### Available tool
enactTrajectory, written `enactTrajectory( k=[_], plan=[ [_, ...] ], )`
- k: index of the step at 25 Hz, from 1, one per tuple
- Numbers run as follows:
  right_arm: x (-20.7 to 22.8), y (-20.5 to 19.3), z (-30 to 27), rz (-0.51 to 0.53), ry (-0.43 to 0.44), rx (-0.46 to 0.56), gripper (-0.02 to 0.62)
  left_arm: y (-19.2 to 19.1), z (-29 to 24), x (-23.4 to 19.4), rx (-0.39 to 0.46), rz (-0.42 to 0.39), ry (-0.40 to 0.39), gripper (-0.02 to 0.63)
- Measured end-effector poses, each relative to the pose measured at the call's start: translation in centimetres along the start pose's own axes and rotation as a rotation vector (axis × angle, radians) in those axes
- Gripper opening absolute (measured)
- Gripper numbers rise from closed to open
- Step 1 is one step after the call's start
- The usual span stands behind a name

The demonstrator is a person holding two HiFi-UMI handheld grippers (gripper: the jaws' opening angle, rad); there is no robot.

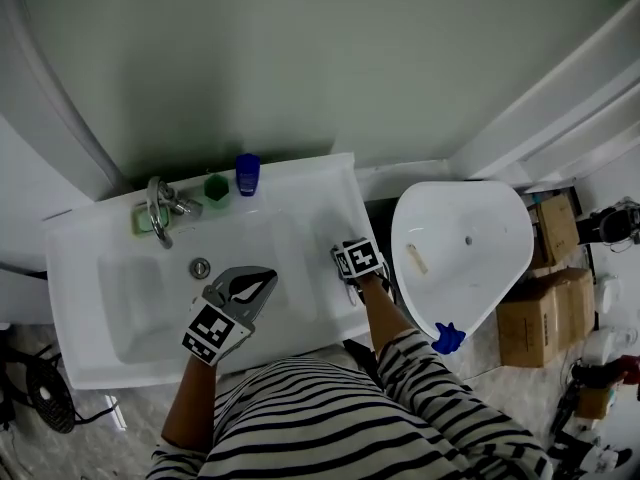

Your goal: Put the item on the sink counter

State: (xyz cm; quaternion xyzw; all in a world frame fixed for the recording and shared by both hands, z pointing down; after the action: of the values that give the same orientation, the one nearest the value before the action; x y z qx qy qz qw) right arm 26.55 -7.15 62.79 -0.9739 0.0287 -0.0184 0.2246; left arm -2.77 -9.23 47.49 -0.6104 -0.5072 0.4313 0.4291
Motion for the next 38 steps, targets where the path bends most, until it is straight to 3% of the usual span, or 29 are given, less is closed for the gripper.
enactTrajectory(
  k=[8, 13, 26, 31, 38],
  plan=[
    [0.2, -0.2, -1.0, -0.01, 0.002, -0.069, 0.132, -0.2, 0.0, 0.0, 0.0, 0.011, 0.004, 0.006],
    [0.0, 0.2, -1.1, -0.002, 0.022, -0.104, 0.094, -0.2, -0.1, -0.1, 0.004, 0.016, 0.004, 0.006],
    [-0.2, 0.3, -1.1, -0.003, 0.047, -0.109, 0.057, -0.3, 0.1, -0.1, 0.003, 0.016, 0.001, 0.006],
    [-1.2, 1.6, -0.2, -0.011, 0.095, -0.039, 0.057, -0.3, 0.6, -0.3, 0.009, 0.018, 0.015, 0.006],
    [-3.7, 7.5, 3.8, 0.033, 0.169, 0.185, 0.057, -0.2, 1.5, -0.1, 0.014, 0.021, 0.041, 0.006]
  ],
)
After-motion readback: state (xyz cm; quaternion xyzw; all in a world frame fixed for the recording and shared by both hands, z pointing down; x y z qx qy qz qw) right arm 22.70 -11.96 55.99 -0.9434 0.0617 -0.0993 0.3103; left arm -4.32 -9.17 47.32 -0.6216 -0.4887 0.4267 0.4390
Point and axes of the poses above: the fingertips, and each gripper's own axes: z backward along the fingers, x to its right, y out of its top, the point moved 9 cm from there along z, backward along the fingers, and after that the axes turned 2 degrees about x, right-handed, at the moved point
